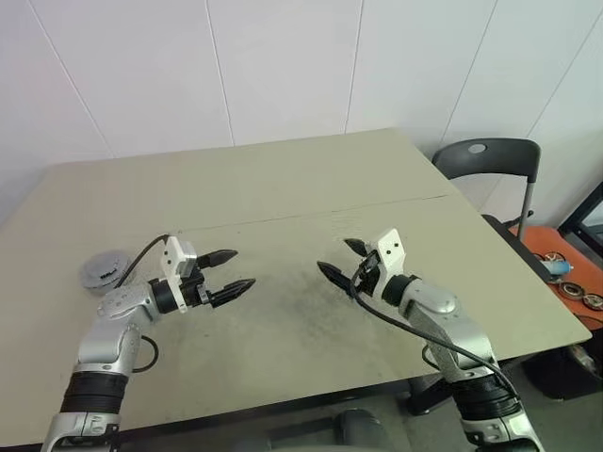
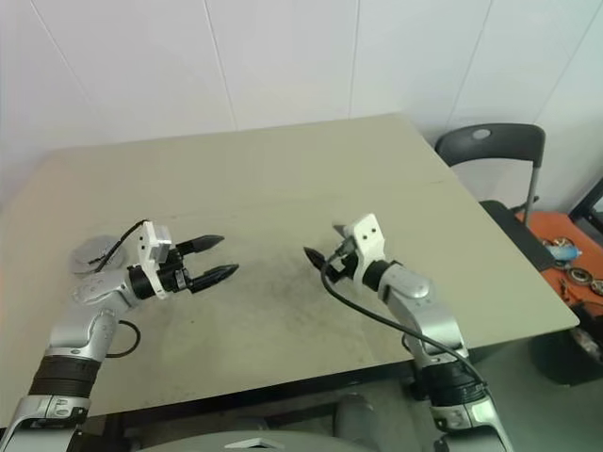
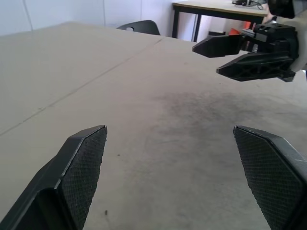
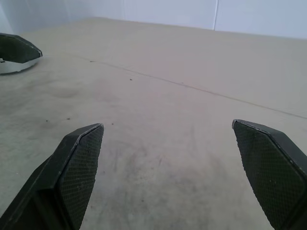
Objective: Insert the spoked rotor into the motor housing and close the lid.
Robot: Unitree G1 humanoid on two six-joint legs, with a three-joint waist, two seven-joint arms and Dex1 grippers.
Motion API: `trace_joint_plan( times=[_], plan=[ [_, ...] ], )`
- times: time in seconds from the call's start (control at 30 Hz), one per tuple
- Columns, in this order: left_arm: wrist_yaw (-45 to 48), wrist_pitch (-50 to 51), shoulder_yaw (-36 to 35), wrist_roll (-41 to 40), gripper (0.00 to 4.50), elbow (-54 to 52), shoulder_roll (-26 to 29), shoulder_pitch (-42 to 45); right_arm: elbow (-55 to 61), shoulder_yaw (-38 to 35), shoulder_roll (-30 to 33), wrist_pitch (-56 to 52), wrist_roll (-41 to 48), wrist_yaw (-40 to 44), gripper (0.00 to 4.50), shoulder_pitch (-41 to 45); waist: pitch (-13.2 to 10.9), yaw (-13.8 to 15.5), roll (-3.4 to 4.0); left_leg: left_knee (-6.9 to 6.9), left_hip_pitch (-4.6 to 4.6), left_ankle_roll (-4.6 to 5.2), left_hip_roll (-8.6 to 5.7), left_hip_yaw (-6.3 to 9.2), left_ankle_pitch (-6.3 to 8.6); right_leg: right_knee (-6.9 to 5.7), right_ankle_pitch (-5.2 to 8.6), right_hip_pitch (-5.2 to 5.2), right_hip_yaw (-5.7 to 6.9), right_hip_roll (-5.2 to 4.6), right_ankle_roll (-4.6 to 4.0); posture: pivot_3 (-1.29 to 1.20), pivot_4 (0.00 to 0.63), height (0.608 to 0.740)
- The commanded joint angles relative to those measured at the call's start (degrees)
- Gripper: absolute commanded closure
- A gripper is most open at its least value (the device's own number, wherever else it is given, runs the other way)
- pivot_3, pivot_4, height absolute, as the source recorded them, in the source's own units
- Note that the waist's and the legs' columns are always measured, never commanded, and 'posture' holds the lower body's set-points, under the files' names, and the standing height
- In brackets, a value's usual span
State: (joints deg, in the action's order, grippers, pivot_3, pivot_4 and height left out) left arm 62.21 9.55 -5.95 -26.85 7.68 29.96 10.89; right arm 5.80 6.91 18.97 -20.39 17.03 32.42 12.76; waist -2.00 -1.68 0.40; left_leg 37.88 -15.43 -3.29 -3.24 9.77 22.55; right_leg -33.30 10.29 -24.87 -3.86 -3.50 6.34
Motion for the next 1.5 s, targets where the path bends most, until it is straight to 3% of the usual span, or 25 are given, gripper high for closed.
trace_joint_plan(
  times=[0.03,0.9,1.5],
  plan=[
    [0.09,-1.16,-1.8,-1.1,0.01,-0.31,0.14,0.86,0.65,-0.65,-0.38,1.52,0.07,0.93,0.0,1.03,0.0,0.47,0.0,0.0,-0.01,0.0,0.0,0.0,0.0,0.02,0.0,0.0,0.0,0.0,-0.01,0.0,0.0,0.74],
    [2.61,-8.21,-2.24,-0.28,0.01,9.29,-0.93,3.46,1.09,-1.81,-0.52,1.82,0.55,2.72,0.0,1.04,0.0,1.01,0.0,0.0,0.0,0.01,0.0,-0.02,0.0,0.04,-0.01,0.0,0.0,0.0,-0.01,0.0,0.0,0.74],
    [1.51,-7.19,-1.75,-0.22,0.01,7.57,-2.02,3.93,-0.03,-2.29,-0.19,2.01,0.16,2.59,0.0,1.9,0.0,0.99,-0.01,0.0,0.0,0.0,0.0,-0.02,0.0,0.03,-0.02,0.0,0.0,0.0,-0.03,0.0,0.0,0.74]
  ],
)
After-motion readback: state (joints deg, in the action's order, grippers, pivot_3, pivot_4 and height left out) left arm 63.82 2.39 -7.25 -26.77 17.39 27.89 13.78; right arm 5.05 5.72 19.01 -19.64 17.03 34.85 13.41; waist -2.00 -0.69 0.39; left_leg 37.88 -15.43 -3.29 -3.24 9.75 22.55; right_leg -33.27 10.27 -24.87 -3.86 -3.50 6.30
